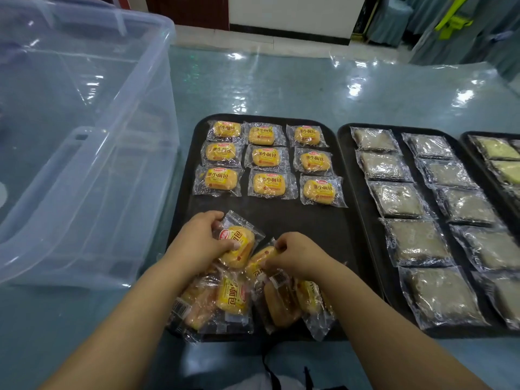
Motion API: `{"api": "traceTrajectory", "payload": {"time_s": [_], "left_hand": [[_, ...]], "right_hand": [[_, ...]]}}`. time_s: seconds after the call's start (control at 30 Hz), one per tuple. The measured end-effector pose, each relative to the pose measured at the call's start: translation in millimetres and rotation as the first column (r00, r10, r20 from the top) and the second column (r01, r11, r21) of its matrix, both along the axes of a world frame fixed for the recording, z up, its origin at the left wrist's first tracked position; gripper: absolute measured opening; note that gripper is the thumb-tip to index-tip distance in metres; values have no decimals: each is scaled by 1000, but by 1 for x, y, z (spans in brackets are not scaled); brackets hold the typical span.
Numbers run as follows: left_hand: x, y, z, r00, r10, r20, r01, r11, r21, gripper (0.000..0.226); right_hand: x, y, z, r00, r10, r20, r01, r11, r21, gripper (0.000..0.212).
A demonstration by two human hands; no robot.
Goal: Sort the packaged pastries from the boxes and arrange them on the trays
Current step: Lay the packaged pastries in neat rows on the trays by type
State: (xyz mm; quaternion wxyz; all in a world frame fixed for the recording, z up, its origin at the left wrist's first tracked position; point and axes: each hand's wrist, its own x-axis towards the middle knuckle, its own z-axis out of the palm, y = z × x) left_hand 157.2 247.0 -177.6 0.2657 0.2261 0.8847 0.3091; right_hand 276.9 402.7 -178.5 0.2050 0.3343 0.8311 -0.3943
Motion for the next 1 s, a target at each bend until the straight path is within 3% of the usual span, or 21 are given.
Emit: {"api": "traceTrajectory", "payload": {"time_s": [0.2, 0.37, 0.5, 0.7, 0.93, 1.0], "left_hand": [[-7, 6, 7, 1000, -10, 7, 9, 986, 168, 59], [-11, 9, 8, 996, 46, 82, -67, 961, 270, 47], [-10, 9, 6, 992, 36, 124, -70, 958, 280, 44], [2, 26, 7, 986, 8, 167, -63, 943, 328, 43], [7, 63, 3, 984, -83, 155, 34, 955, 294, 34], [8, 73, 0, 986, -88, 145, 43, 956, 290, 33]], "right_hand": [[7, 10, 2, 954, -262, -145, 250, 963, -100, 36], [12, 20, 1, 807, -531, -259, 485, 846, -222, 33], [17, 27, 5, 684, -646, -340, 593, 763, -257, 29], [34, 44, 1, 574, -729, -374, 680, 679, -279, 33], [64, 69, 7, 567, -740, -361, 695, 665, -271, 18], [68, 80, 10, 607, -679, -413, 661, 720, -211, 14]]}}
